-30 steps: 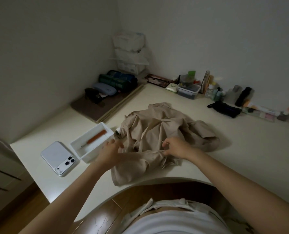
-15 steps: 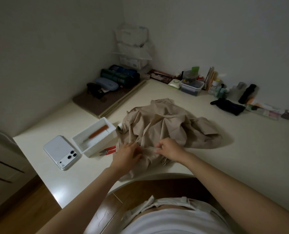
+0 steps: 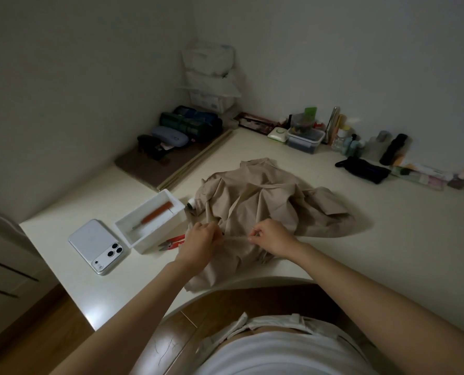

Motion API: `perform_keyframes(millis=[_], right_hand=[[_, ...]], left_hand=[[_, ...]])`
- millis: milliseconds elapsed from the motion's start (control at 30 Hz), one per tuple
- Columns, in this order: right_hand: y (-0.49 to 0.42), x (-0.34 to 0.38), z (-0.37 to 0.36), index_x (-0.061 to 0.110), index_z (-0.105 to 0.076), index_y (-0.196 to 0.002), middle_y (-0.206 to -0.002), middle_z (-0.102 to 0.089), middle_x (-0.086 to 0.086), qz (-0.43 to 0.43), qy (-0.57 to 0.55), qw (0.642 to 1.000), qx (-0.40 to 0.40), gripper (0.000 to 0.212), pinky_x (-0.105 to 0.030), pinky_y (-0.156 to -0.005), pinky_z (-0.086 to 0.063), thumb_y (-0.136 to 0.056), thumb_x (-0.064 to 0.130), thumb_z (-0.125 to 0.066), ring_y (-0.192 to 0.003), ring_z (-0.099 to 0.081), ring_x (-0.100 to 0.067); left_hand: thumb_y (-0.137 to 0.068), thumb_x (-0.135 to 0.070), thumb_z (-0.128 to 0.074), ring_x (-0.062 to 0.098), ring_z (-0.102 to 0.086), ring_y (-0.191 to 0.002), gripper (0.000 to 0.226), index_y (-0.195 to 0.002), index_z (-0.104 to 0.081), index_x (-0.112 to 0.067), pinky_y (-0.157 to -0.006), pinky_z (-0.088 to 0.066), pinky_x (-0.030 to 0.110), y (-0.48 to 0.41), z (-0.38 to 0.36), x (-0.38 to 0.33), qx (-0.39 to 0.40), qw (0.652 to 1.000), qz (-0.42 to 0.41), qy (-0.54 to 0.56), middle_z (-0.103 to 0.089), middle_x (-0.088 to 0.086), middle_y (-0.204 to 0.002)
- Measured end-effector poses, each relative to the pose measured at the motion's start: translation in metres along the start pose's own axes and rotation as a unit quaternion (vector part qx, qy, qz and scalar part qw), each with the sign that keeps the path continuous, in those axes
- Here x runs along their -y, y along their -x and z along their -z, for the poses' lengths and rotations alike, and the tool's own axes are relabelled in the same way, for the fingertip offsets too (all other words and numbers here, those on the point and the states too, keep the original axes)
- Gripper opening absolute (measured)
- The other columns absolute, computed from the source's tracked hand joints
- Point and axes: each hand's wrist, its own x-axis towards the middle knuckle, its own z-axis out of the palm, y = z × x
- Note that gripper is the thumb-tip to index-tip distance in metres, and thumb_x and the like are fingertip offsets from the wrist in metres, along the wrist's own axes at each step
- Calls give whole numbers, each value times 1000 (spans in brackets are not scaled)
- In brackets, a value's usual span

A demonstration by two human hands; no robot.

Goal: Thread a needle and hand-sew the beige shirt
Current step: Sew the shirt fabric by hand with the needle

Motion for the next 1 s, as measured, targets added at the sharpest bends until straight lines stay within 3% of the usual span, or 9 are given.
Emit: perform_keyframes(millis=[200, 367, 433, 533, 667, 767, 867, 1000], right_hand=[[0, -4, 0, 12, -70, -96, -66, -51, 16, 2, 5, 1000, -10, 17, -23, -73, -40, -93, 24, -59, -65, -49, 3], [-1, -4, 2, 15, -71, -92, -84, -67, 5, -1, -6, 1000, -5, 16, -28, -87, -48, -91, 28, -62, -87, -62, -7], [0, -4, 3, 15, -71, -93, -76, -62, 10, 2, -7, 1000, -5, 16, -28, -86, -48, -91, 27, -61, -76, -58, -2], [1, -4, 5, 15, -70, -95, -73, -59, 11, 5, -2, 1000, -13, 16, -27, -81, -49, -92, 27, -61, -72, -56, -2], [1, -3, 8, 14, -71, -97, -68, -56, 14, 14, -3, 1000, -13, 17, -25, -76, -47, -92, 26, -60, -64, -52, 2], [0, -3, 11, 15, -72, -98, -84, -67, 5, 20, -5, 1000, -4, 17, -27, -79, -49, -91, 26, -61, -78, -59, -6], [1, -2, 14, 16, -73, -96, -86, -69, 2, 20, -19, 1000, 1, 16, -29, -81, -50, -90, 26, -63, -82, -62, -10], [4, -3, 18, 12, -73, -93, -63, -56, 12, 21, -16, 1000, -2, 17, -24, -71, -44, -89, 26, -64, -62, -50, 0]], left_hand=[[-98, -14, -42, 15, -51, -92, 12, -96, -49, -24, -78, -47, 26, 0, 6, -4, 0, 996, -2, 86, -53, -3, -108], [-99, -14, -40, 13, -47, -101, 14, -105, -47, -24, -86, -45, 28, -4, 1, 0, 37, 996, 33, 81, -47, -1, -123], [-98, -15, -42, 15, -46, -106, 17, -112, -48, -23, -91, -43, 30, -5, 1, -1, 39, 997, 42, 59, -46, 1, -126], [-97, -20, -44, 18, -39, -114, 26, -123, -48, -22, -101, -34, 31, -8, 2, -2, 7, 999, 25, -22, -43, 1, -126], [-90, -42, -30, 17, -31, -115, 39, -120, -49, -27, -104, -26, 32, -12, 8, -13, 11, 1000, 16, -22, -38, -1, -121], [-85, -52, -26, 17, -27, -122, 51, -123, -51, -28, -106, -20, 35, -16, 7, -23, 55, 998, -6, -21, -40, -3, -125], [-95, -51, -40, 15, -32, -118, 40, -125, -54, -28, -100, -23, 32, -21, 0, -25, 102, 993, -38, -35, -46, -4, -122], [-97, -31, -49, 10, -48, -93, 22, -107, -61, -16, -74, -36, 14, -22, -5, -25, 101, 993, -23, 49, -53, -3, -106]])
